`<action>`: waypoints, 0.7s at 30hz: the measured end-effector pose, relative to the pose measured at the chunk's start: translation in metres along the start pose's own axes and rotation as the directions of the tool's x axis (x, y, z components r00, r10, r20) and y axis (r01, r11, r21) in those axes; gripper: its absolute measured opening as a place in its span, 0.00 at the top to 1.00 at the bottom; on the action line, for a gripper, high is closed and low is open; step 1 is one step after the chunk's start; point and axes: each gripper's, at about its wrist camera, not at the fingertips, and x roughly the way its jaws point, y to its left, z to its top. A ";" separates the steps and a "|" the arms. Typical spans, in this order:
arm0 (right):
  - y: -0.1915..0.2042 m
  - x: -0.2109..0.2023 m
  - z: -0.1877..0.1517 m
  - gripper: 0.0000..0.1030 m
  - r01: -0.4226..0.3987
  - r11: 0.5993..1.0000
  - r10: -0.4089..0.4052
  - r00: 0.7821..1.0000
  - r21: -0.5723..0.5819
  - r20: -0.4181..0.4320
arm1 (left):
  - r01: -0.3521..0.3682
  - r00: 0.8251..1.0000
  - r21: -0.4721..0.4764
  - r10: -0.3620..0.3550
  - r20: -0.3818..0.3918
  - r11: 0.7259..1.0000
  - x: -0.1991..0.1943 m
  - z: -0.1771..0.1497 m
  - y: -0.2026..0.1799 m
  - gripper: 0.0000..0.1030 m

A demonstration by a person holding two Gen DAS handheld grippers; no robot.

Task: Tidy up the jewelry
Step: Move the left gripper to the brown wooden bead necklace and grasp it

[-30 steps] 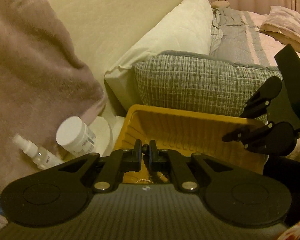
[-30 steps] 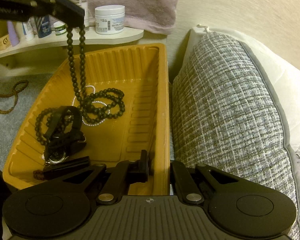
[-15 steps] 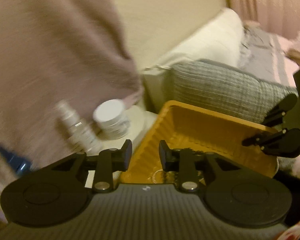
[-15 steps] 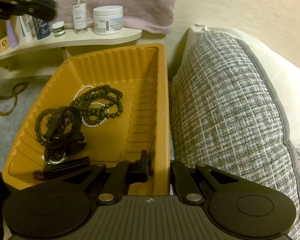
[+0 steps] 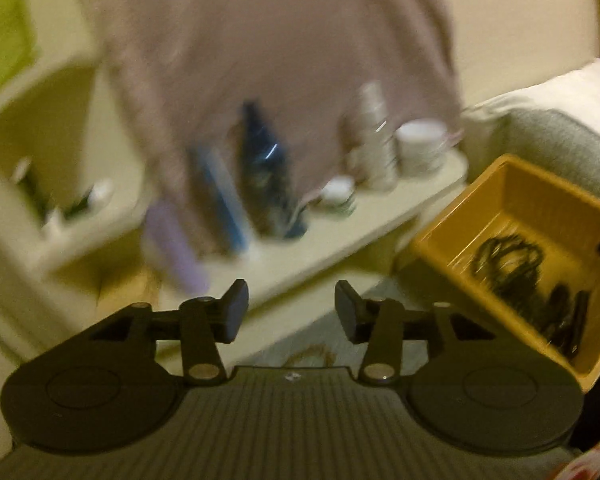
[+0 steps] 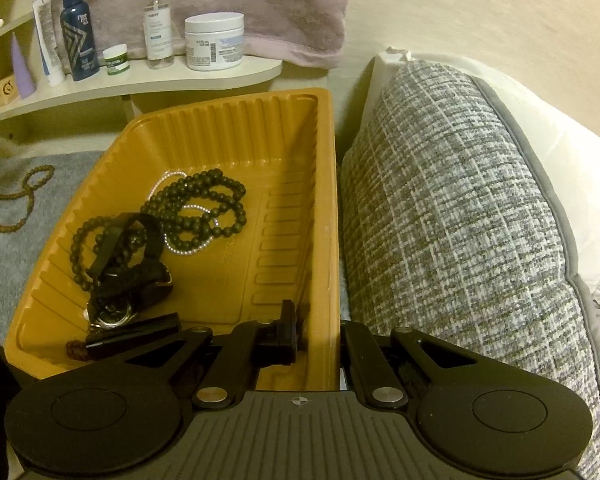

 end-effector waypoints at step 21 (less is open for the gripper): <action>-0.001 0.004 0.001 0.94 0.004 1.000 -0.004 1.000 0.002 -0.010 | 0.089 0.980 -0.060 -0.098 -0.171 0.994 0.051 -0.094 -0.046 0.61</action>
